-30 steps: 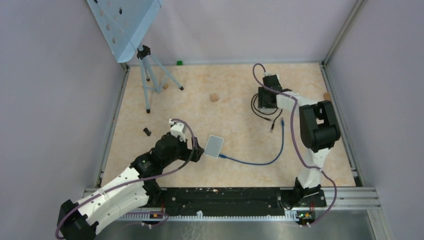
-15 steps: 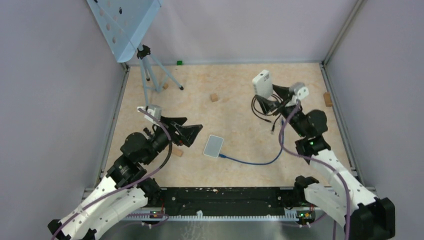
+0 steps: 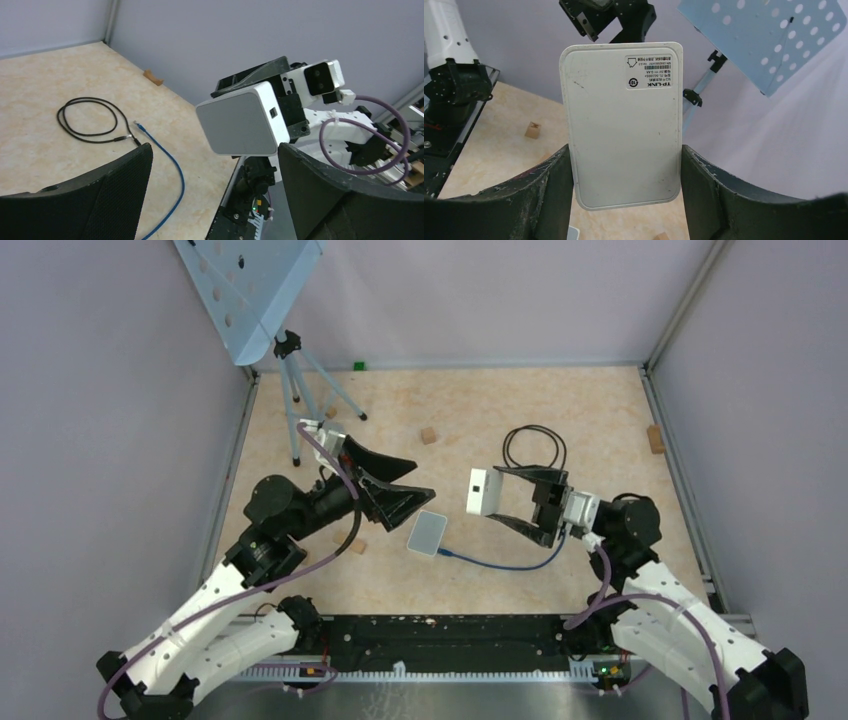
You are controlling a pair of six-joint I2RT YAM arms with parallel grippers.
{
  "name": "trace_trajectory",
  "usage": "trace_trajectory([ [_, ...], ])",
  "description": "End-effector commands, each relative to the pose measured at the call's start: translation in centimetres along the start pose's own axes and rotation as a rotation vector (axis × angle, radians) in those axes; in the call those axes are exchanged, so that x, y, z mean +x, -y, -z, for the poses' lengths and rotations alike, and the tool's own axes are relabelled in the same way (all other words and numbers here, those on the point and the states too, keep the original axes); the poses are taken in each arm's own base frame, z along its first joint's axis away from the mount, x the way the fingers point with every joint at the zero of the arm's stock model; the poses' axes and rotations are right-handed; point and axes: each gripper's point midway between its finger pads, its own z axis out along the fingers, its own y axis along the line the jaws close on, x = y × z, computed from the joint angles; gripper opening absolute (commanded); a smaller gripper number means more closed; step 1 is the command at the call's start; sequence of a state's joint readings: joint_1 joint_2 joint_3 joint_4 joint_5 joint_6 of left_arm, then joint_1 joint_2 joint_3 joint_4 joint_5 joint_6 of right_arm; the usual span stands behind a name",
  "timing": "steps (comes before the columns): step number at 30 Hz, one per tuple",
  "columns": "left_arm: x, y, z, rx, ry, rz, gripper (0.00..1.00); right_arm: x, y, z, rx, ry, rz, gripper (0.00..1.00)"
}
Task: Insert the plug into the switch port
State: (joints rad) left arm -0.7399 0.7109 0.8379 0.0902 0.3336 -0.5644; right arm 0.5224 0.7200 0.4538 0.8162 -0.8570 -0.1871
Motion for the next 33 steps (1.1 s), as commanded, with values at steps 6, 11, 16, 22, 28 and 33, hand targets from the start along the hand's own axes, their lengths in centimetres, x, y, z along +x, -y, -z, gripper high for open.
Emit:
trace_trajectory([
  [6, -0.3, 5.0, -0.3, 0.279, -0.013, 0.011, 0.99, -3.6, -1.4, -1.6, -0.123, 0.135, 0.093, 0.05],
  [11, 0.1, 4.7, -1.5, 0.227, -0.040, -0.027, 0.99, -2.4, -1.4, -2.7, -0.117, 0.094, 0.041, 0.02],
  [16, 1.2, 4.7, -2.0, 0.210, -0.052, -0.092, 0.99, -3.4, 0.3, -3.1, 0.012, 0.150, -0.098, 0.01],
  [22, -0.8, 5.9, -0.2, 0.281, 0.109, -0.294, 0.99, -4.2, 1.1, -3.3, 0.107, 0.240, -0.560, 0.00],
  [28, -1.2, 8.6, 0.5, 0.460, 0.149, -0.542, 0.99, -6.7, -2.4, -3.2, -0.121, 0.292, -0.743, 0.00],
  [33, 0.0, 10.4, 0.7, 0.621, 0.128, -0.631, 0.98, -9.8, -5.3, -2.2, -0.364, 0.330, -0.778, 0.00],
])
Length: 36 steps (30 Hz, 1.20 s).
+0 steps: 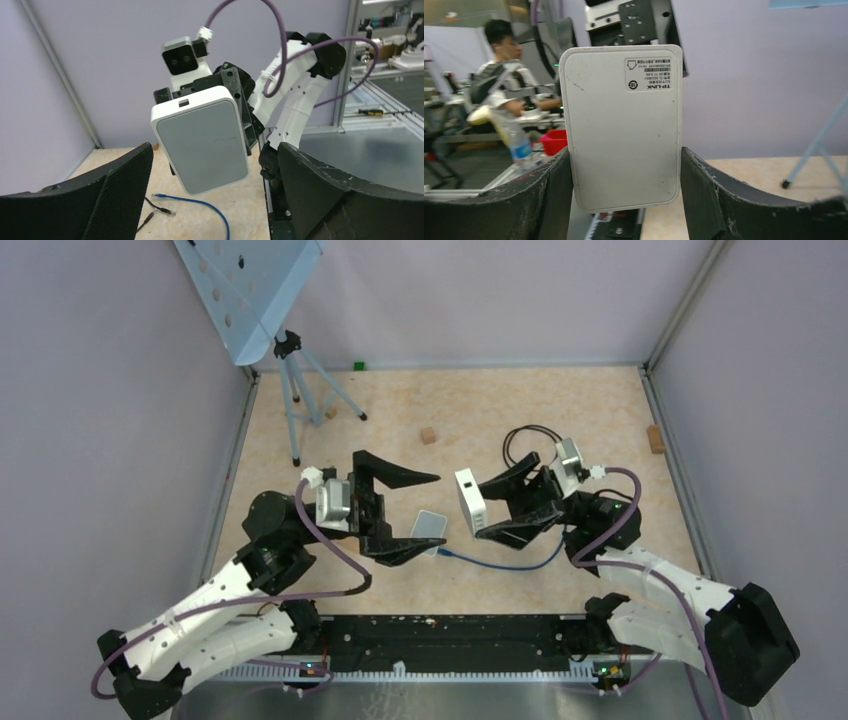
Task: Insert the plug into the switch port
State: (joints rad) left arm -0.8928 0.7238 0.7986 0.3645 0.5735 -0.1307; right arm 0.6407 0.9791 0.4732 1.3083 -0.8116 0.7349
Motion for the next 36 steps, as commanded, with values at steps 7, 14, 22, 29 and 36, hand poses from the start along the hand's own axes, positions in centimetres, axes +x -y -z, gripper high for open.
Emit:
trace_trajectory([
  [7, -2.1, 3.3, -1.7, 0.292, 0.049, -0.174, 0.96, -2.1, -7.4, -0.2, -0.370, -0.053, -0.050, 0.00],
  [14, -1.4, 3.4, -2.5, 0.347, 0.027, -0.162, 0.86, -1.7, -7.9, -0.2, -0.401, -0.077, -0.035, 0.00],
  [22, -0.1, 4.8, -2.6, 0.479, -0.019, -0.129, 0.64, -1.7, -8.4, -0.1, -0.421, -0.092, -0.025, 0.00],
  [29, 0.6, 5.3, -2.5, 0.545, -0.049, -0.120, 0.39, -1.3, -8.0, -0.1, -0.413, -0.108, -0.025, 0.00],
  [36, 1.2, 5.3, -2.3, 0.555, -0.075, -0.136, 0.01, -0.8, -7.8, -0.3, -0.431, -0.150, -0.009, 0.03],
])
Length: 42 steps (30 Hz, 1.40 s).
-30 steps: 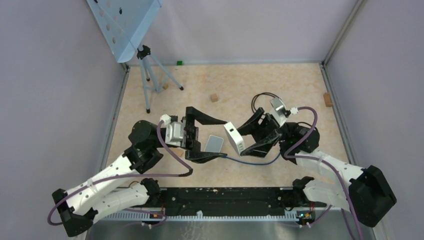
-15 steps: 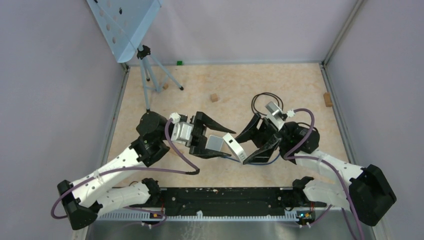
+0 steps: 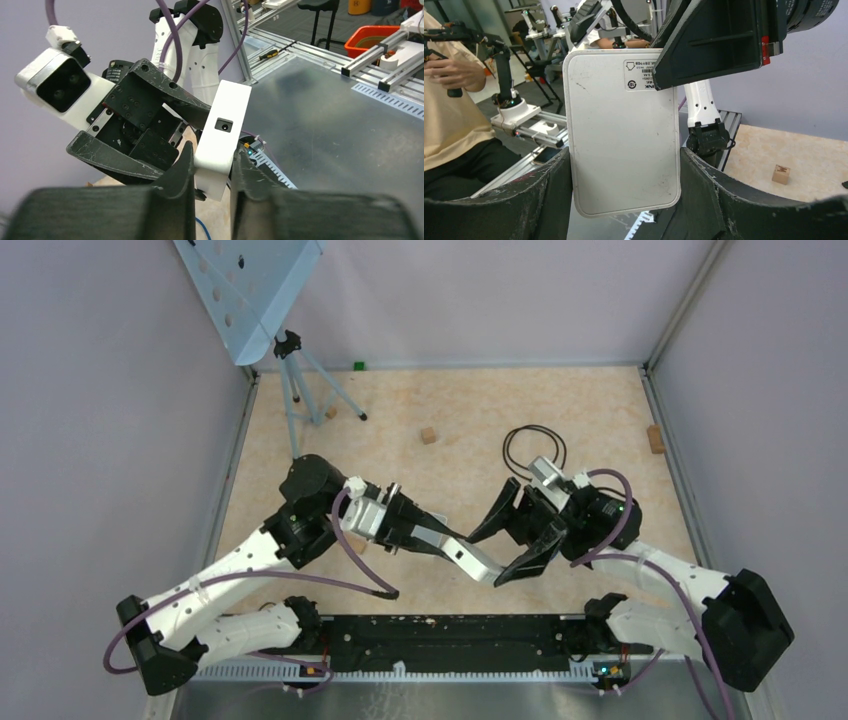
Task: Insert the plug into the switch port
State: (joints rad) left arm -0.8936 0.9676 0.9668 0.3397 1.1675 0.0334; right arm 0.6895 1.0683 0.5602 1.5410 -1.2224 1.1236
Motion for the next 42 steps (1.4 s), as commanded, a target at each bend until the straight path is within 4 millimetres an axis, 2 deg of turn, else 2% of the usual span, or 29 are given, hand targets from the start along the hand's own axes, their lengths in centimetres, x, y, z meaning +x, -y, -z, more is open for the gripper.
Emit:
trace_trajectory([
  [1, -1.0, -1.1, -0.1, -0.041, -0.003, -0.058, 0.00, -3.2, -0.3, -0.7, -0.030, 0.058, 0.220, 0.05],
  [4, -0.8, -1.2, 0.1, -0.059, -0.018, -0.060, 0.00, -3.2, -0.4, -0.8, -0.042, 0.039, 0.243, 0.24],
  [6, -0.6, -1.4, 0.3, -0.082, -0.028, -0.063, 0.00, -3.2, -0.2, -0.8, -0.044, 0.022, 0.265, 0.42],
  [9, -0.3, -2.0, 0.7, -0.139, -0.046, -0.065, 0.00, -3.1, 0.6, -0.8, -0.018, -0.010, 0.289, 0.64],
  [12, -0.2, -2.2, 1.2, -0.186, -0.060, -0.081, 0.00, -3.2, 2.1, -0.5, 0.058, -0.051, 0.308, 0.77],
  [16, 0.6, -2.5, 1.7, -0.231, -0.101, -0.083, 0.00, -3.4, 5.6, 1.1, 0.289, -0.169, 0.447, 0.82],
  [18, 1.2, -2.7, 2.0, -0.254, -0.120, -0.076, 0.00, -4.4, 6.6, 2.4, 0.422, -0.217, 0.543, 0.84],
  [21, 2.5, -3.1, 2.6, -0.305, -0.148, -0.055, 0.00, -4.9, 7.4, 4.4, 0.575, -0.253, 0.625, 0.85],
  [24, 4.7, -4.2, 3.5, -0.405, -0.199, 0.018, 0.00, -5.1, 7.6, 6.2, 0.701, -0.256, 0.649, 0.85],
  [28, 8.8, -6.1, 4.8, -0.568, -0.267, 0.180, 0.00, -5.8, 8.7, 9.6, 0.953, -0.209, 0.617, 0.84],
  [32, 14.4, -7.7, 6.3, -0.679, -0.337, 0.409, 0.00, -5.5, 9.7, 13.3, 1.198, -0.157, 0.493, 0.83],
  [37, 20.5, -8.8, 8.6, -0.659, -0.343, 0.597, 0.00, -3.4, 10.2, 15.7, 1.349, -0.120, 0.293, 0.79],
  [40, 24.8, -10.2, 9.9, -0.630, -0.419, 0.656, 0.00, -1.8, 10.6, 17.1, 1.455, -0.057, 0.129, 0.78],
  [42, 26.6, -11.6, 10.0, -0.560, -0.451, 0.670, 0.00, 0.2, 10.8, 17.9, 1.500, -0.078, 0.026, 0.76],
])
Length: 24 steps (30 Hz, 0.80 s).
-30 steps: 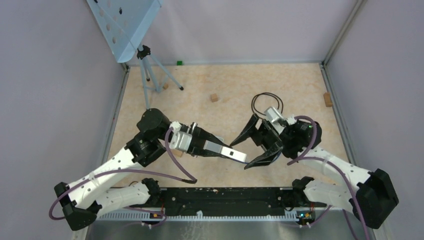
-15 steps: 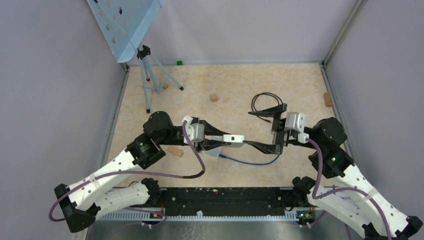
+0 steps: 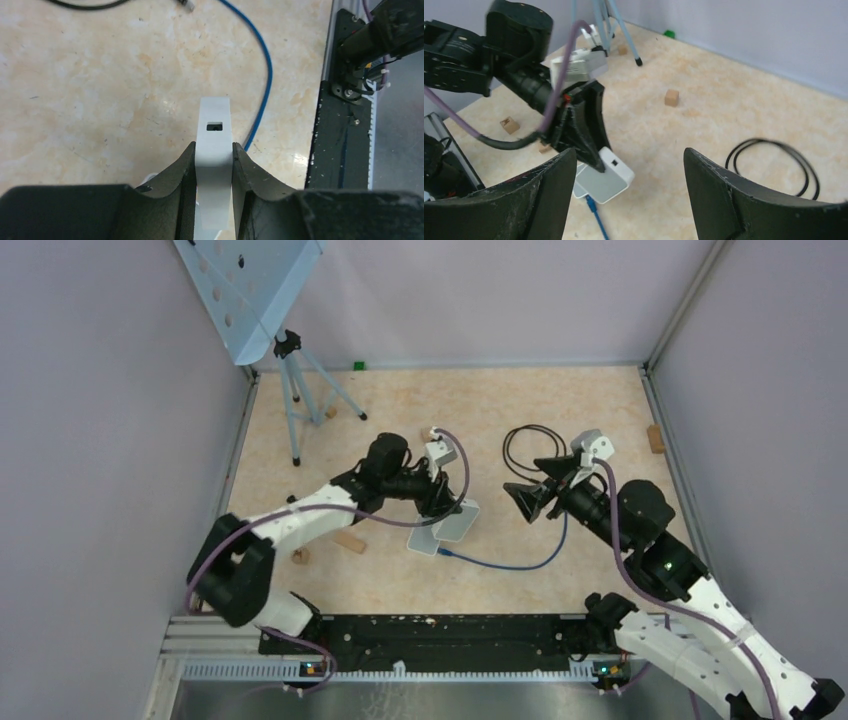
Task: Insert the plug into the switch port
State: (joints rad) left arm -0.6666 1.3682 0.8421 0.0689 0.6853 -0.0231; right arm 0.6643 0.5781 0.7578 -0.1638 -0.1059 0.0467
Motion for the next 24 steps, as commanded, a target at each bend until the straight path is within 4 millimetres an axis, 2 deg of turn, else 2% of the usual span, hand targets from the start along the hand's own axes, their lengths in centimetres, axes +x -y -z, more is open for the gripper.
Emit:
trace_trajectory([
  [1, -1.6, -1.9, -2.6, 0.152, -0.024, -0.056, 0.00, 4.3, 2.0, 0.4, 0.181, -0.154, -0.227, 0.74],
  [4, -0.5, -3.9, -4.7, 0.230, -0.076, -0.046, 0.00, 6.7, 2.1, 0.6, 0.216, -0.230, -0.290, 0.74],
  [9, 0.5, -7.0, -6.8, 0.250, -0.140, -0.032, 0.00, 9.8, 3.3, 1.6, 0.329, -0.272, -0.380, 0.74],
  [13, 2.6, -10.5, -7.8, 0.162, -0.220, -0.002, 0.19, 13.0, 5.3, 3.2, 0.535, -0.368, -0.463, 0.77],
  [17, 3.9, -13.4, -7.5, 0.019, -0.260, 0.027, 0.47, 15.7, 6.3, 4.2, 0.654, -0.490, -0.471, 0.79],
  [21, 4.4, -14.2, -6.8, -0.061, -0.264, 0.034, 0.70, 18.0, 7.7, 4.4, 0.747, -0.629, -0.447, 0.80],
  [24, 4.7, -14.9, -6.4, -0.124, -0.270, 0.040, 0.76, 19.3, 9.7, 4.0, 0.800, -0.654, -0.464, 0.80],
])
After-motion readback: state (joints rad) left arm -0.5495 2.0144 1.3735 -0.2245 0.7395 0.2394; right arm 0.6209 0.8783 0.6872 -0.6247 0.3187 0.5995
